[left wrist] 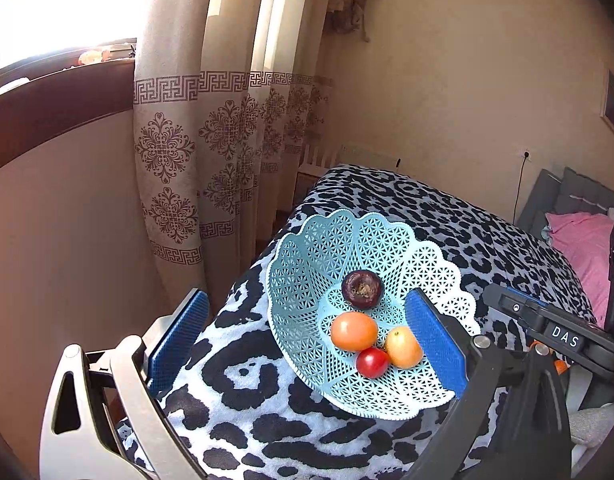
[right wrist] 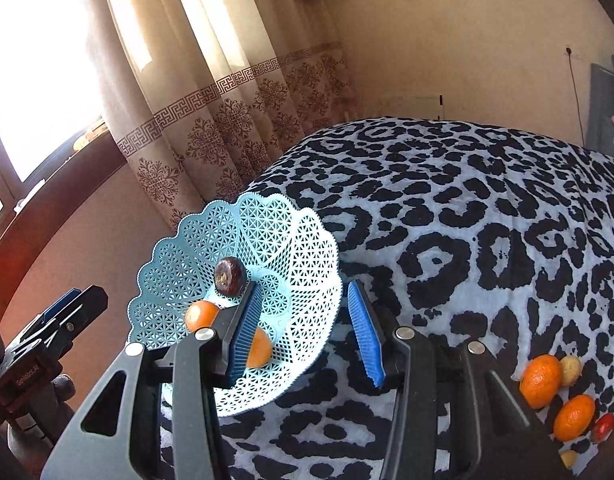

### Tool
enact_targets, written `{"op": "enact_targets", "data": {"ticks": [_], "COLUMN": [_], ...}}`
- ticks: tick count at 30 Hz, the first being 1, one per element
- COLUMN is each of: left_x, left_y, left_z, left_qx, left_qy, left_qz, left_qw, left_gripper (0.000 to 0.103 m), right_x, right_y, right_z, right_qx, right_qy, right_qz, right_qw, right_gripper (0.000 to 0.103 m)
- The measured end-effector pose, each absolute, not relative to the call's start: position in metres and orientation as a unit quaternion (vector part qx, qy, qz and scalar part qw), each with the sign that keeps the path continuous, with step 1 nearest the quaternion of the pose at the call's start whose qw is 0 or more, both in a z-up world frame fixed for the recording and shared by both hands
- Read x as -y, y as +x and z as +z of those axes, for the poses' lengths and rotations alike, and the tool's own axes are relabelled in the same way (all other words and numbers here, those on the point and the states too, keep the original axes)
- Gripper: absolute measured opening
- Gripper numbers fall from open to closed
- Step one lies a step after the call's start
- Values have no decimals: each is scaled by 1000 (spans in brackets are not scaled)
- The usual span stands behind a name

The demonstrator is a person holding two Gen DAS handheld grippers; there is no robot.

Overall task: Organize fruits
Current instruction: 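Carry the passion fruit into the blue basket and open the right tool, then move the right tool back to the pile and grasp an orange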

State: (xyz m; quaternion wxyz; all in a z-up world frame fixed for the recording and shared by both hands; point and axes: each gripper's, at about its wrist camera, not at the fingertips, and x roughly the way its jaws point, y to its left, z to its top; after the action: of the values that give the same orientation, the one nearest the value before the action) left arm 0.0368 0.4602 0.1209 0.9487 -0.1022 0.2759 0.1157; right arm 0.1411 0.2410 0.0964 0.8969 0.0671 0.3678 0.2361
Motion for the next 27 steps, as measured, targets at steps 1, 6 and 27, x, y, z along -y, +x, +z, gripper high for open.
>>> {"op": "enact_targets", "data": {"ticks": [1,6,27], "left_x": [-460,-454,-400], "left_y": [37,34,34], "left_z": [121,125,138], "left_qx": [-276,-271,-259], "left_qy": [-103,-95,-42], "left_qz": [116,113,83], "left_qw": [949,951,961], "left_gripper": [100,100,100], "right_x": [-239,-231,-127], "right_y": [140,131,110], "right_z": [96,94,82], "right_qx": [-369,-368,-372], "right_qy": [68,77,95], "right_qz": [235,234,156], "right_qw": [897,897,910], "right_gripper": [46,53,53]}}
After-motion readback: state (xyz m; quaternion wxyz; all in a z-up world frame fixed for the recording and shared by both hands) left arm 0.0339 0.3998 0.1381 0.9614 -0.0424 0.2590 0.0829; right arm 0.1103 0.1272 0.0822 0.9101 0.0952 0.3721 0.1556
